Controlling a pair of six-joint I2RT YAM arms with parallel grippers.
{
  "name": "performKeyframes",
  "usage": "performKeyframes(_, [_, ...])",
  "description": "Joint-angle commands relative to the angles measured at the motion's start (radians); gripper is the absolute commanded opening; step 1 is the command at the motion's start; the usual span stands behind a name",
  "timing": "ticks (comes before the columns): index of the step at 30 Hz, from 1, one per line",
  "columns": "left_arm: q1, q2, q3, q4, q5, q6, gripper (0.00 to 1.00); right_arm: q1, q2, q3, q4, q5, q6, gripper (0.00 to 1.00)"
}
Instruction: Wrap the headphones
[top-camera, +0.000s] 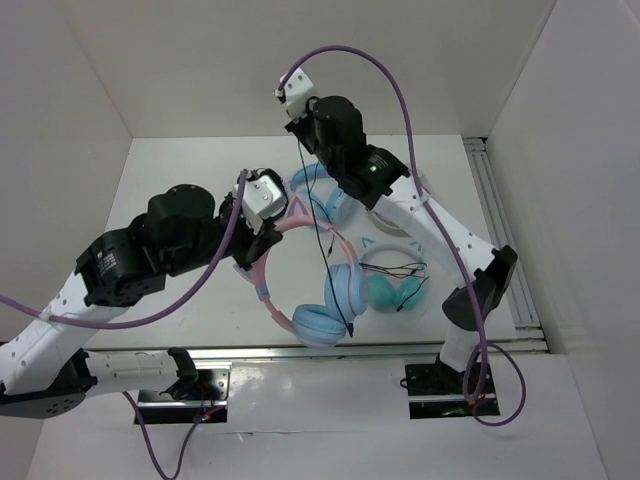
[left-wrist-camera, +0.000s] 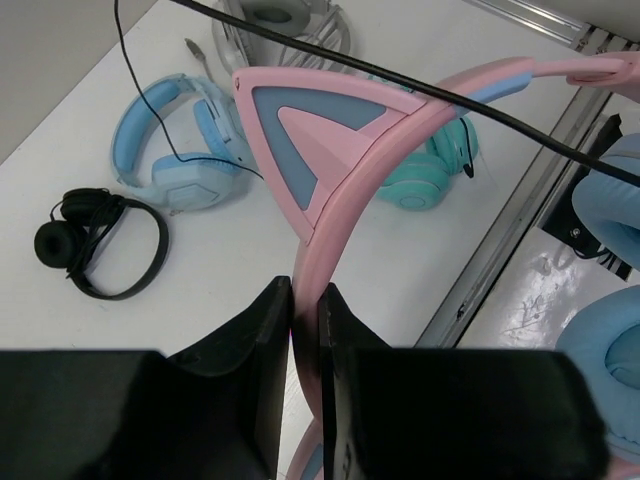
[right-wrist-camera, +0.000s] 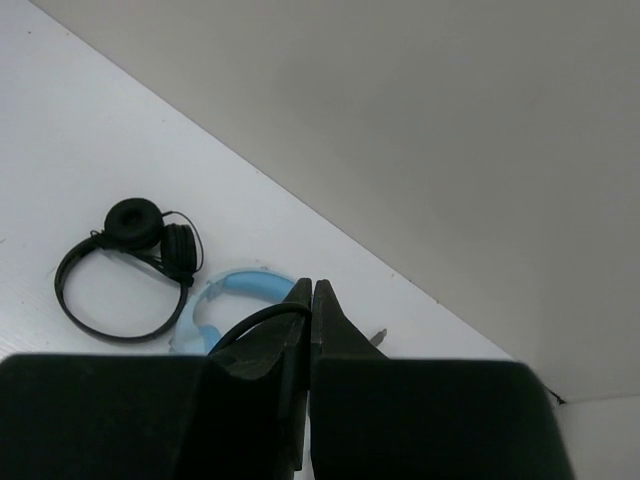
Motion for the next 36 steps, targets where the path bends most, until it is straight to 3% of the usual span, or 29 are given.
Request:
performKeyframes(1, [-0.002, -0.043, 0.033, 0.091, 0.075, -0.018, 0.0, -0.047, -0.045, -0.008, 0.034, -0.034, 0.032, 0.0])
performKeyframes(11, [-0.002, -0.052, 0.086, 0.048, 0.062, -0.056, 0.0, -0.197, -0.109, -0.132, 0.079, -0.172, 0.122, 0.0])
performKeyframes(20, [-0.002, -0.08, 0.165, 0.149, 0.145, -0.137, 0.0, -0.207, -0.114, -0.193, 0.103, -0.287, 0.173, 0.0])
performKeyframes(23, [-0.002, -0.14, 0.111, 0.238, 0.095, -0.2, 0.0, -0.216, -0.161, -0.259, 0.131, -0.435, 0.185, 0.0])
performKeyframes(28, [-0.002, -0.207, 0.02, 0.405, -0.108, -0.3, 0.0, -0.236, -0.276, -0.451, 0.241, -0.804, 0.214, 0.0])
performKeyframes(33, [-0.002, -0.241, -0.022, 0.47, -0.273, -0.375, 0.0, -0.224, -0.399, -0.667, 0.508, -1.063, 0.359, 0.0])
performKeyframes(36, [-0.002, -0.241, -0.033, 0.488, -0.335, -0.386, 0.0, -0.213, -0.454, -0.755, 0.689, -1.129, 0.433, 0.0])
